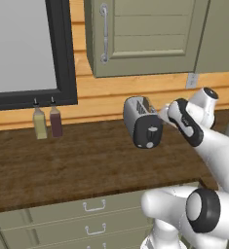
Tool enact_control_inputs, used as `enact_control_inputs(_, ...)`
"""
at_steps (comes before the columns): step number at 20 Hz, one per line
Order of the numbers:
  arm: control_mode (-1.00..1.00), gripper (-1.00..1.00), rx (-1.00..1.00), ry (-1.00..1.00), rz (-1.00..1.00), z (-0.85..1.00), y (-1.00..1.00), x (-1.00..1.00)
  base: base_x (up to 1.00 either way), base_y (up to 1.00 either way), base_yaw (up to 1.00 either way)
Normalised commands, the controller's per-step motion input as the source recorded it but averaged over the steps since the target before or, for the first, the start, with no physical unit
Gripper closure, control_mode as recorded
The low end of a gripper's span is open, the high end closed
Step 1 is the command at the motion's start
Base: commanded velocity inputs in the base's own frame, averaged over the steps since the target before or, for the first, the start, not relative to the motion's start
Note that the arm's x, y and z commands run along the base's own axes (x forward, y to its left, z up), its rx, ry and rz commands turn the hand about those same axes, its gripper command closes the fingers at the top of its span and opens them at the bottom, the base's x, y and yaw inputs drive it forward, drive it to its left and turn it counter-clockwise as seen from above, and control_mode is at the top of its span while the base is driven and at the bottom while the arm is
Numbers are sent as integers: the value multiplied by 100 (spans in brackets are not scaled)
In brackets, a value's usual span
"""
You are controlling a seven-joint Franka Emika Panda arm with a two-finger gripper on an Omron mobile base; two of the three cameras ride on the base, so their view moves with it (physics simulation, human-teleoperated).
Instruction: Start the toaster. Once the lever pops up, take the bread to the plate on the dining counter.
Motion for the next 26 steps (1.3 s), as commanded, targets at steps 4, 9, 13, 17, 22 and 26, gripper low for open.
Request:
enact_control_inputs(4, -100, -100, 0, 0, -12, -46, 11, 16, 0, 0, 0)
enact_control_inputs(9, -100, -100, 0, -1, -8, -37, 0, 13, 0, 0, 0)
enact_control_inputs(13, -100, -100, 4, 0, -8, -2, 0, 17, 0, 0, 0)
enact_control_inputs(17, -100, -100, 4, 0, -5, 2, 0, 1, 0, 0, 0)
enact_control_inputs(22, -100, -100, 0, 0, -4, -8, 0, 16, 0, 0, 0)
enact_control_inputs(26, -100, -100, 0, 0, -4, -13, 0, 37, 0, 0, 0)
